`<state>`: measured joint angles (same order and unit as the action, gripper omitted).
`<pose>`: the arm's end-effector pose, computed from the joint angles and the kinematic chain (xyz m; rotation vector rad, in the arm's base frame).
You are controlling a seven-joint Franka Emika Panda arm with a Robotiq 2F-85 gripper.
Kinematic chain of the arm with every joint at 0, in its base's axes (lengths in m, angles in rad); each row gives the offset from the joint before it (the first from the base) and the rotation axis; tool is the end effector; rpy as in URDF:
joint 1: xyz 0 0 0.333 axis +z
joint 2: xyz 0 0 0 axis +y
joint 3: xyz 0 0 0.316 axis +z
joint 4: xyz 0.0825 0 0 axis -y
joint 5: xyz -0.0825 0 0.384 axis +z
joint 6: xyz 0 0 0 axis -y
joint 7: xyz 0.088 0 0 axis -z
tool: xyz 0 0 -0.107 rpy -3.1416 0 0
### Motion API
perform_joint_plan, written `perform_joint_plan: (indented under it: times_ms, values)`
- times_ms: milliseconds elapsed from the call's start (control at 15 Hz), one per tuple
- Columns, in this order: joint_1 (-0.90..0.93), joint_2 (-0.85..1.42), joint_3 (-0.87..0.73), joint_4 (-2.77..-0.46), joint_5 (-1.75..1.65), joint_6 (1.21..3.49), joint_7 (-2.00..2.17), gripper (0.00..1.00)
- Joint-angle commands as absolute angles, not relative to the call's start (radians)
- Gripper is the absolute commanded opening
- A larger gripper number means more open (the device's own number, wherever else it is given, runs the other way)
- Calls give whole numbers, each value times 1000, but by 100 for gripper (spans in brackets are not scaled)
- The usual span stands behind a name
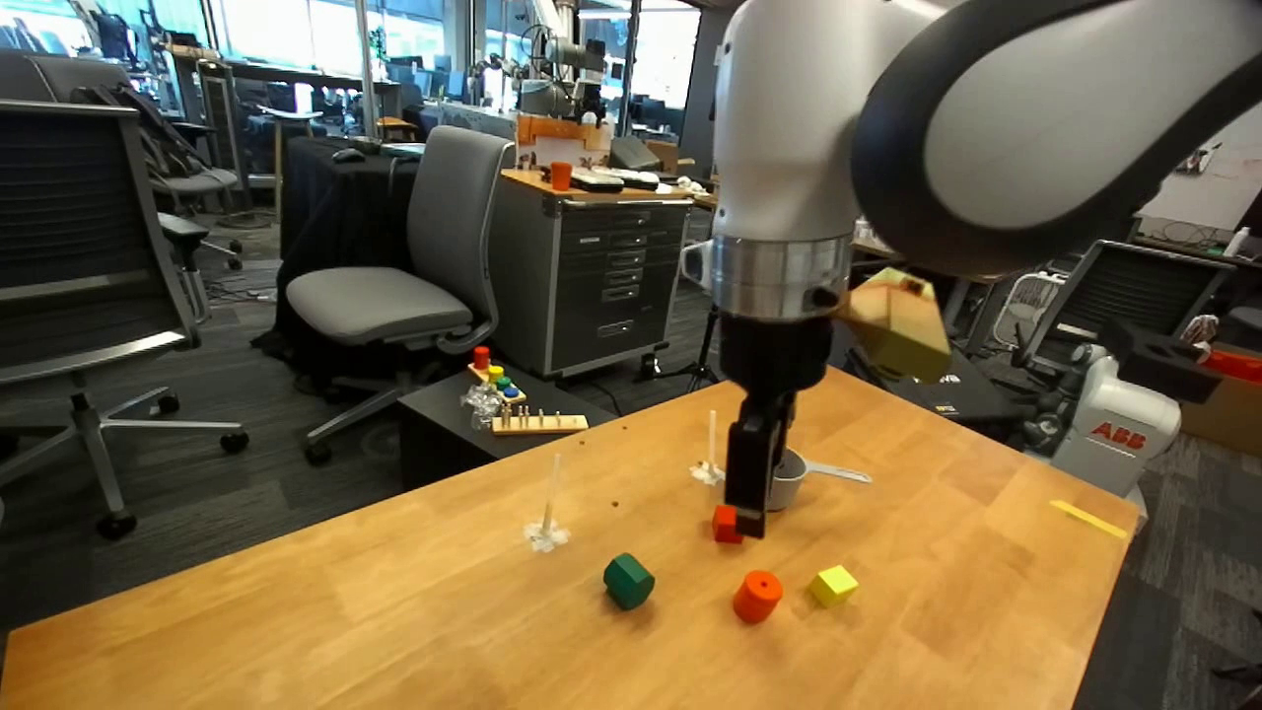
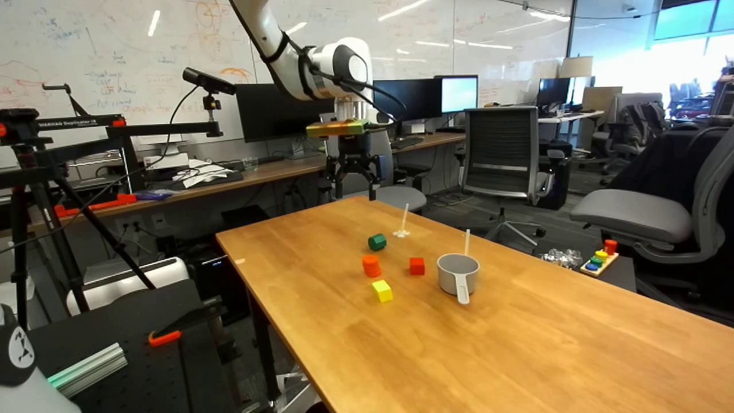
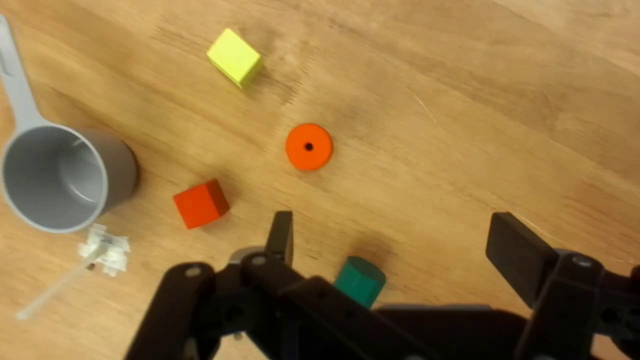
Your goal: Put all the blocks in the gray pot one at a time except the orange cylindrical block
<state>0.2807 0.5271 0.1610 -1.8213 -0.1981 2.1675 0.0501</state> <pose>0.5753 0.2571 0.2367 2.9278 0.7518 -0.2236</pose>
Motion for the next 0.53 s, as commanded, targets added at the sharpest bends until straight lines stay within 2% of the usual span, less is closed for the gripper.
perform_joint_plan:
  times_ms: [0,133,333,467]
  values:
    - [328,706,148,-1588,-220,2056,27,100]
    - [287,762,196,-1505,-151,1966,-115,100]
    - [308,798,168,-1414,-190,1751,-181,100]
    - [317,792,131,-1389,-195,1853,-46,100]
